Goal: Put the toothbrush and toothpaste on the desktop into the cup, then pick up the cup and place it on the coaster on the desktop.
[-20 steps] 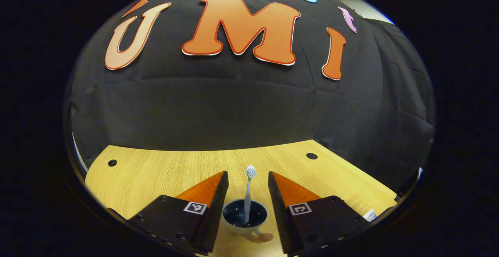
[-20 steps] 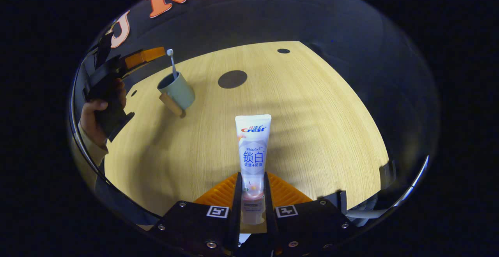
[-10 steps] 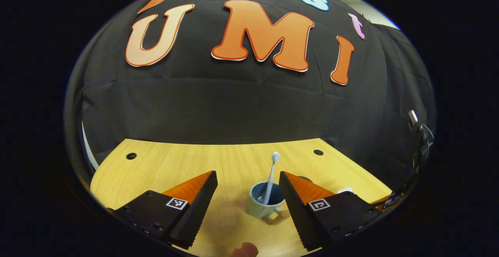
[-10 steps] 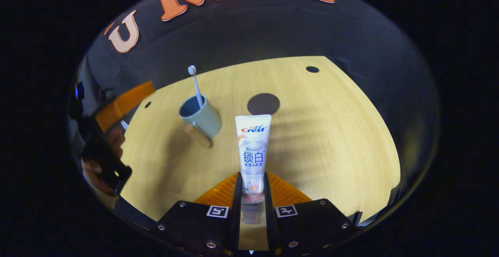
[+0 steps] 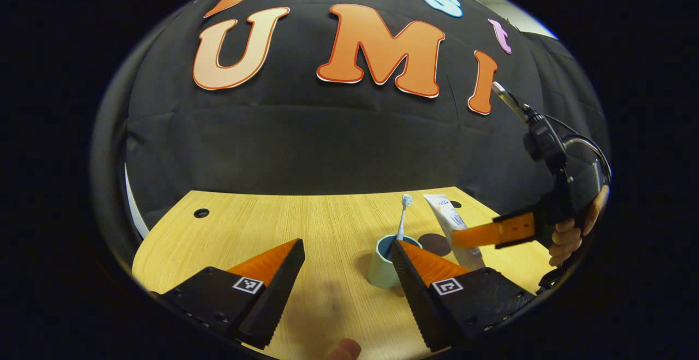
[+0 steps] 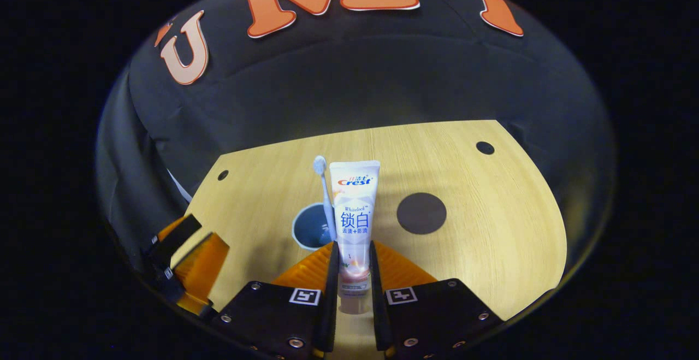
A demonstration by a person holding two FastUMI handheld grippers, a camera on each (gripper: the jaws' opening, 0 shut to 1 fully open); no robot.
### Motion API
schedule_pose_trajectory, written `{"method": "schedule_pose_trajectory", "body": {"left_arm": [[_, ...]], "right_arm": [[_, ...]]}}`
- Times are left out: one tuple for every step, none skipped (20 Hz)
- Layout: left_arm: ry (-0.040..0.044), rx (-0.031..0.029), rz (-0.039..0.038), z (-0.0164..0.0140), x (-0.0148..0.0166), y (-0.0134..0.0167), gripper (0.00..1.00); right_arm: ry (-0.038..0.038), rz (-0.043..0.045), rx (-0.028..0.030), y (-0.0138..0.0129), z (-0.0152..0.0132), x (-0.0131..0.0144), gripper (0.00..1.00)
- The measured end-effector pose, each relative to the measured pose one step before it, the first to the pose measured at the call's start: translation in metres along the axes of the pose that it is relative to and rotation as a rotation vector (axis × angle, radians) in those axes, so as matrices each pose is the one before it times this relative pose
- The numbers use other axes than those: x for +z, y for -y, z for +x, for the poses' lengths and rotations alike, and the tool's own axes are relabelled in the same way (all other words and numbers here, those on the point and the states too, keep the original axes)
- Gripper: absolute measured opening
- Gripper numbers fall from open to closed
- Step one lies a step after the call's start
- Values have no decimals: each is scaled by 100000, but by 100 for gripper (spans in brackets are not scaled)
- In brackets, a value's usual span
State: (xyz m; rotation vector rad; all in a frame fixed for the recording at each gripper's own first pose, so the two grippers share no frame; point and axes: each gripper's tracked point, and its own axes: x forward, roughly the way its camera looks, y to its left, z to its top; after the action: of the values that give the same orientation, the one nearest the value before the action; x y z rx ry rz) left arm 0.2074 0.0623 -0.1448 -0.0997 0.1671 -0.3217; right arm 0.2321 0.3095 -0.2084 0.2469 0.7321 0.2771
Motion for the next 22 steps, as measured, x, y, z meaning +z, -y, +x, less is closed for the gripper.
{"method": "schedule_pose_trajectory", "body": {"left_arm": [[-1052, -524, -1094, 108, -320, 181, 96], [-974, -539, -575, -43, -311, 109, 96], [116, -59, -399, 62, 17, -49, 96], [193, 94, -139, 7, 46, -156, 96], [196, 54, 93, -123, -45, -210, 96], [214, 246, 242, -9, 24, -226, 96], [-73, 238, 291, 61, -92, -305, 96], [-523, 21, 130, 58, -69, -334, 96], [-542, 89, -72, 69, -169, -303, 96], [-592, 176, -272, 83, -225, -342, 96], [-661, 128, -427, 59, -301, -298, 96], [-449, 443, -384, 61, -120, -345, 96], [-300, 183, -416, 21, -180, -227, 96], [-269, 107, -183, 96, -73, -223, 96], [-13, 192, 35, 98, -4, -230, 96], [171, 187, 56, 58, 32, -97, 96], [187, -28, 127, 63, 63, -114, 96], [254, -270, -23, 31, 116, 44, 96], [92, -345, 64, 152, -71, 17, 96], [-11, -322, 60, -3, 153, 173, 96], [-73, -423, -93, 50, -195, 112, 96], [-182, -228, -96, -23, -18, 79, 96]], "right_arm": [[-214, 1611, 904, -636, 381, 453, 29], [54, 1695, 1168, -577, 197, 306, 29], [372, 731, 194, -379, 275, 560, 24], [759, -287, -261, 70, -91, -118, 29], [552, -925, -297, 81, 97, -118, 24], [178, -986, -98, -12, 273, 97, 29], [-51, -262, 86, -39, 289, 275, 29], [183, 621, 224, -358, 427, 249, 29], [368, 781, -159, -203, 349, 294, 30], [418, 385, -427, -59, 9, 96, 30], [756, 316, 146, -75, 44, 277, 30], [1092, 565, 315, -122, 239, 359, 30], [1397, 579, 433, -17, 170, 605, 30], [1309, 657, 539, -460, 529, 773, 25], [863, 392, -33, 13, 367, 588, 30], [523, -25, -206, -43, 134, 311, 30], [196, -394, -2, 32, 113, 61, 30], [99, -419, 49, 12, 28, 17, 30], [17, 146, 488, 111, 116, 152, 30], [281, 399, 174, -107, -5, 16, 31], [189, 97, -439, 150, 121, 54, 31], [19, 251, -77, -69, 37, -109, 31]]}}
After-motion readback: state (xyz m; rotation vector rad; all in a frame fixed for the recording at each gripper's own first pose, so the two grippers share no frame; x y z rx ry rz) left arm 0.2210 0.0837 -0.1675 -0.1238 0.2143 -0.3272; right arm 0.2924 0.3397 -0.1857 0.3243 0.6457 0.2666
